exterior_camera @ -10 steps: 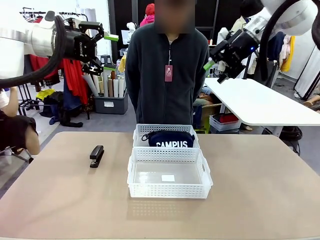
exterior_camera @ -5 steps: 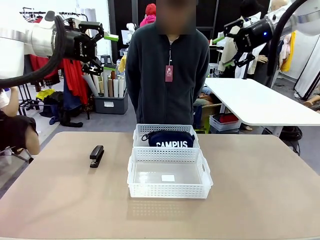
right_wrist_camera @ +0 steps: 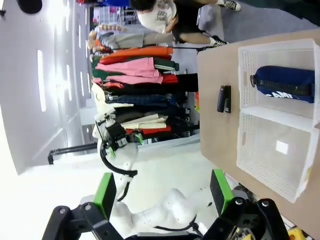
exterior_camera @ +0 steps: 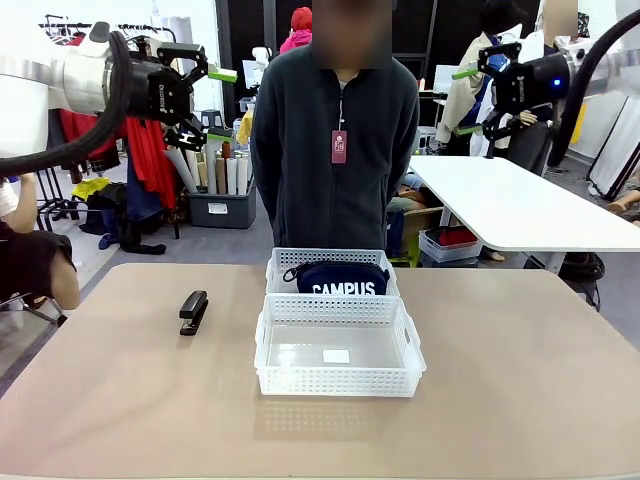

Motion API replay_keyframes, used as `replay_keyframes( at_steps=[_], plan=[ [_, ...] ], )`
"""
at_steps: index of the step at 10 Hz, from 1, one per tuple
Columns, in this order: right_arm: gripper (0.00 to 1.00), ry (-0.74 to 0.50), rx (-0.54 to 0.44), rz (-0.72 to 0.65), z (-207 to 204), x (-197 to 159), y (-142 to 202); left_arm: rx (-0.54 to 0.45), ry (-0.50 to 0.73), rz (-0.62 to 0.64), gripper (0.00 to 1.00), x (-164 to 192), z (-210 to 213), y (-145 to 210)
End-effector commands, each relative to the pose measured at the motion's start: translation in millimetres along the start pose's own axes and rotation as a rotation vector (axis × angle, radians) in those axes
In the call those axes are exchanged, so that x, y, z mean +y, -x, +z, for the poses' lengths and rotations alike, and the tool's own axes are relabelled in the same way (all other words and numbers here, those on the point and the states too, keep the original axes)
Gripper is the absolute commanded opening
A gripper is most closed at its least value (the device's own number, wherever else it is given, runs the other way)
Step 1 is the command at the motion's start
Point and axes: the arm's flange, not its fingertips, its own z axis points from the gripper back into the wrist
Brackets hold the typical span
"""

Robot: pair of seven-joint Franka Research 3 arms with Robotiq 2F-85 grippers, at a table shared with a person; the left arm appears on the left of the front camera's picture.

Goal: Distribute items into two baskets.
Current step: Pick up the Stapler that the person points to.

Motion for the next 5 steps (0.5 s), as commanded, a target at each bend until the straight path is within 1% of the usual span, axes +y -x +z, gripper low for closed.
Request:
replay_keyframes(
  at_steps=[1,3,4,5],
  plan=[
    [1.0,-0.034,0.02,0.043,7,-15,21,0.001,0.006,0.006,1.0,-3,0,0],
    [1.0,-0.058,-0.004,0.107,4,-26,25,0.001,0.006,0.006,1.0,-3,0,0],
    [1.0,-0.087,-0.006,0.109,3,-28,28,0.001,0.006,0.006,1.0,-3,0,0],
    [1.0,-0.089,-0.02,0.102,3,-32,30,0.001,0.006,0.006,1.0,-3,0,0]
  ],
)
